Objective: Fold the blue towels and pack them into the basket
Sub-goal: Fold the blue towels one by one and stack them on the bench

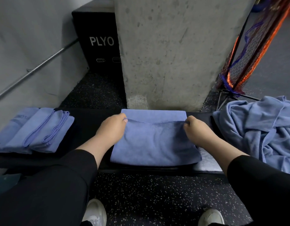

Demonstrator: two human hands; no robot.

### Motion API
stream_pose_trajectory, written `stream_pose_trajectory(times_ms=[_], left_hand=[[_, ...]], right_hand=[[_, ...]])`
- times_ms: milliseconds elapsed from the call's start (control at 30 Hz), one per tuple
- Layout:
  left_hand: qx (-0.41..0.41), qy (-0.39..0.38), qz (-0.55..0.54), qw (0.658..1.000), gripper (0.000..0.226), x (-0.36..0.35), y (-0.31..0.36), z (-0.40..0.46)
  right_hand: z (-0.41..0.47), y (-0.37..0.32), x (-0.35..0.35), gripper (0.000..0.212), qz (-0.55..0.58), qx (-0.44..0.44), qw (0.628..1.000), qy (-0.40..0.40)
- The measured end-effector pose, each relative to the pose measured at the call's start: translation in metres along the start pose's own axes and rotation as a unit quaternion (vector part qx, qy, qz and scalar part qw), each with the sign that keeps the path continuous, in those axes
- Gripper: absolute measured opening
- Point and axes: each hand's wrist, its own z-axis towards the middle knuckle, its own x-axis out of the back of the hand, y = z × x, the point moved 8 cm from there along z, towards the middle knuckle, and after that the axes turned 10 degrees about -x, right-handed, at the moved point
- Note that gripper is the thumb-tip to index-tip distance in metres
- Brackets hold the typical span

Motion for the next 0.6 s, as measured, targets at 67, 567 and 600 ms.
stream_pose_trajectory(times_ms=[67, 567, 600], left_hand=[[-0.023, -0.043, 0.035, 0.998, 0.026, -0.010, 0.002, -0.001], [-0.054, -0.148, -0.006, 0.987, 0.031, 0.010, 0.006, -0.072], [-0.051, -0.149, -0.024, 0.987, 0.033, 0.011, 0.005, -0.074]], right_hand=[[-0.003, -0.002, 0.001, 0.019, -0.017, 0.011, 1.000, 0.000], [-0.066, 0.007, -0.001, 0.023, -0.170, 0.118, 0.961, -0.185], [-0.066, 0.006, 0.004, 0.022, -0.156, 0.126, 0.963, -0.178]])
